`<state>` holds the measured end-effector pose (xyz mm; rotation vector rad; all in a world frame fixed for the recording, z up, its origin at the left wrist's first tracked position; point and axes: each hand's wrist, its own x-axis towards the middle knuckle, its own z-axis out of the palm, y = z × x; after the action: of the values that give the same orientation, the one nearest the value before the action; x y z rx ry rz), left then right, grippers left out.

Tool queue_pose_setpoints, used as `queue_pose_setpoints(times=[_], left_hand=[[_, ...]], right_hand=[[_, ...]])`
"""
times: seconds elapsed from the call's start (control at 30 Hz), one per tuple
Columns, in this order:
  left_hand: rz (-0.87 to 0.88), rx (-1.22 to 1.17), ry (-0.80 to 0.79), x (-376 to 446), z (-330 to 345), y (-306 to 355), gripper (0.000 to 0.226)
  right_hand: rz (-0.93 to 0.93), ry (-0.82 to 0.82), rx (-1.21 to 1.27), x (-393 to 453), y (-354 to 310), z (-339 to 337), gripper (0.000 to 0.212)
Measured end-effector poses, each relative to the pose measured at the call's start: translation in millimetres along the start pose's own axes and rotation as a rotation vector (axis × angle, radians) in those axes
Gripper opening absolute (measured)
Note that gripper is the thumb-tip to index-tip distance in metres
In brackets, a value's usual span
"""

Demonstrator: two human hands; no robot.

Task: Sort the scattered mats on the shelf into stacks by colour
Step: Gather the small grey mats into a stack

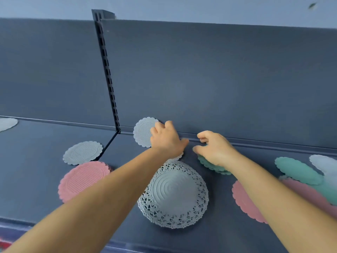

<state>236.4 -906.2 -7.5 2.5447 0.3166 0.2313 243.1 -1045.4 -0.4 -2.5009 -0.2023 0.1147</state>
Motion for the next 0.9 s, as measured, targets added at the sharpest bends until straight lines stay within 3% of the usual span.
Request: queue_pose_setpoints(times=[0.17,0.43,0.57,0.7,0.9], left_hand=[[-0.193,-0.029,0.091,12.1,-26.4,-45.1,0.074],[-0.275,-0.152,-0.044,30.9,-35.2,-73.6,0.086],[-0.262,-0.26,-0.048,41.8,-39.6,-84.0,0.056],[-0.155,-0.369,-0.071,47.5,-52.9,-101.4,0.01],[-0.188,-0.483,-0.024,46.9,-91.0,-150.3,0.016]], right_hand=[[-0.01,-0.117,-0.036,8.3,-26.4,27.3,0.064],[0.065,-0.08,-0.218,21.5,-50.2,54.9,0.072],[0.152,-0.031,-0.209,26.6,-61.2,60.3,0.073],[0.198,0.021,-0.101,29.8,-71.9,58.1,0.041],[0.092,0.096,0.221,31.8,-99.8,70.3,0.033]])
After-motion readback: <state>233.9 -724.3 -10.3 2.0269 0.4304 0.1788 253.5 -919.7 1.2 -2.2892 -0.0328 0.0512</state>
